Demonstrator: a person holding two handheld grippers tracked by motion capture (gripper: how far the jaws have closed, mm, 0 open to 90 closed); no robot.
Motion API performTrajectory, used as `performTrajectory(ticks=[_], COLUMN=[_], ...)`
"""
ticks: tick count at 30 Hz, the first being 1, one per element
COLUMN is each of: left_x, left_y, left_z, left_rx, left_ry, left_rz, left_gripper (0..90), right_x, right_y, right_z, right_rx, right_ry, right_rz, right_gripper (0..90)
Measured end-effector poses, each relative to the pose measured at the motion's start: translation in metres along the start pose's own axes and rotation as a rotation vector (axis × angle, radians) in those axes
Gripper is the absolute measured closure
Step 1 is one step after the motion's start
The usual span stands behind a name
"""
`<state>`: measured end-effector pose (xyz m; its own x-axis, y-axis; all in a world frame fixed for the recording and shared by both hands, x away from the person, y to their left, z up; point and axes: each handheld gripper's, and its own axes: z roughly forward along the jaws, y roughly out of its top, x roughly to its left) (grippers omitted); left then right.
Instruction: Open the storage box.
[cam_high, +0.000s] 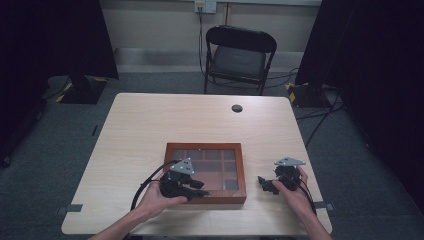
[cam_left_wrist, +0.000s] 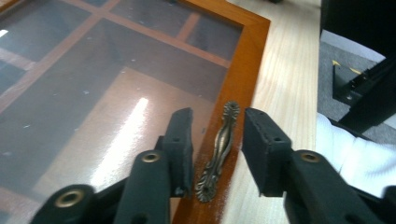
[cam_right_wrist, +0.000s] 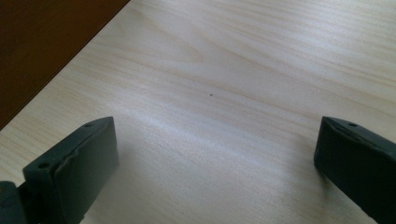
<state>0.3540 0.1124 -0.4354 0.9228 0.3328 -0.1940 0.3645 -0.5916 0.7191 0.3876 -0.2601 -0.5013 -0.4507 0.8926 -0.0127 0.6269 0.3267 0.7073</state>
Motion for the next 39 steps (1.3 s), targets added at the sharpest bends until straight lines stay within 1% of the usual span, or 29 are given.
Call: performTrajectory(ticks=[2, 3, 4, 5, 7, 8, 10, 11, 13, 15, 16, 17, 18, 19, 24, 25, 26, 27, 28, 29, 30, 31, 32, 33, 35, 39], left_x=[0.0000, -0.0002, -0.0004, -0.0006, 0.0008, 0.0011, 0.0008, -0.0004, -0.0013, -0.0018, -0.0016, 0.0015, 0.0015, 0.0026, 0.0025, 0.0018, 0.0016, -0.0004, -0.0012, -0.0021, -0.0021, -0.0036, -0.0036, -0.0040, -0.0047, -0.0056], left_y=[0.0000, -0.0004, -0.0012, -0.0026, -0.0036, -0.0051, -0.0055, -0.0064, -0.0068, -0.0080, -0.0077, -0.0077, -0.0077, -0.0077, -0.0068, -0.0066, -0.0057, -0.0060, -0.0056, -0.0062, -0.0062, -0.0059, -0.0059, -0.0063, -0.0062, -0.0054], left_z=[0.0009, 0.0016, 0.0012, 0.0023, 0.0014, 0.0016, 0.0013, 0.0024, 0.0029, 0.0023, 0.0021, 0.0022, 0.0022, 0.0024, 0.0026, 0.0031, 0.0020, 0.0031, 0.0021, 0.0032, 0.0032, 0.0029, 0.0029, 0.0036, 0.0037, 0.0031], left_rx=[0.007, 0.011, 0.006, -0.017, -0.019, -0.030, -0.029, -0.047, -0.053, -0.057, -0.053, -0.052, -0.052, -0.056, -0.052, -0.057, -0.039, -0.054, -0.041, -0.056, -0.056, -0.049, -0.049, -0.060, -0.063, -0.051], left_ry=[-0.004, 0.003, 0.006, 0.005, 0.001, 0.000, 0.003, 0.009, 0.015, 0.017, 0.016, -0.002, -0.002, -0.013, -0.014, -0.008, -0.004, 0.004, 0.017, 0.019, 0.019, 0.028, 0.028, 0.026, 0.031, 0.040], left_rz=[0.004, 0.006, 0.010, 0.004, -0.003, -0.005, -0.005, -0.017, -0.024, -0.021, -0.017, -0.030, -0.030, -0.022, -0.007, -0.005, 0.002, 0.004, 0.012, 0.008, 0.008, 0.019, 0.019, 0.021, 0.024, 0.033], left_gripper=[65.0, 66.9, 68.6, 70.0, 71.9, 71.9, 71.8, 71.5, 71.0, 70.7, 70.7, 71.2, 71.3, 71.6, 72.2, 72.3, 72.3, 72.2, 71.9, 69.9, 72.3, 72.5, 72.8, 72.8, 73.1, 73.1], right_x=[0.0000, 0.0000, 0.0001, 0.0000, 0.0001, 0.0001, 0.0000, 0.0000, 0.0001, 0.0001, 0.0001, 0.0001, 0.0001, -0.0001, -0.0004, -0.0001, -0.0001, -0.0001, -0.0001, -0.0001, -0.0001, -0.0001, -0.0001, -0.0001, 0.0000, -0.0001], right_y=[0.0000, 0.0000, 0.0000, 0.0000, 0.0000, 0.0000, -0.0001, -0.0001, -0.0001, -0.0001, -0.0001, -0.0001, -0.0001, 0.0000, 0.0001, 0.0003, 0.0003, 0.0003, 0.0003, 0.0003, 0.0003, 0.0003, 0.0003, 0.0003, 0.0003, 0.0003], right_z=[0.0000, 0.0000, 0.0000, 0.0000, 0.0000, 0.0000, 0.0000, 0.0000, 0.0000, 0.0000, 0.0000, 0.0000, 0.0000, 0.0001, 0.0002, 0.0003, 0.0003, 0.0003, 0.0003, 0.0003, 0.0003, 0.0003, 0.0003, 0.0003, 0.0002, 0.0003], right_rx=[0.000, 0.000, 0.000, 0.000, 0.000, 0.000, 0.000, 0.000, 0.000, 0.000, 0.000, 0.000, 0.000, 0.000, 0.000, 0.000, 0.000, 0.000, 0.000, 0.000, 0.000, 0.000, 0.000, 0.000, 0.001, 0.000], right_ry=[0.000, 0.000, 0.000, 0.000, 0.000, 0.000, 0.000, 0.000, 0.000, 0.000, 0.000, 0.000, 0.000, 0.001, 0.001, 0.002, 0.002, 0.003, 0.002, 0.002, 0.002, 0.002, 0.002, 0.002, 0.002, 0.003], right_rz=[0.000, 0.000, 0.001, 0.001, 0.001, 0.001, 0.001, 0.001, 0.001, 0.001, 0.001, 0.001, 0.001, -0.001, -0.003, 0.001, 0.001, 0.001, 0.001, 0.001, 0.001, 0.001, 0.001, 0.001, 0.002, 0.001], right_gripper=[0.0, 0.0, 0.0, 0.0, 0.0, 0.0, 0.0, 0.0, 0.0, 0.0, 0.0, 0.0, 0.0, 0.0, 0.0, 0.0, 0.0, 0.0, 0.0, 0.0, 0.0, 0.0, 0.0, 0.0, 0.0, 0.0])
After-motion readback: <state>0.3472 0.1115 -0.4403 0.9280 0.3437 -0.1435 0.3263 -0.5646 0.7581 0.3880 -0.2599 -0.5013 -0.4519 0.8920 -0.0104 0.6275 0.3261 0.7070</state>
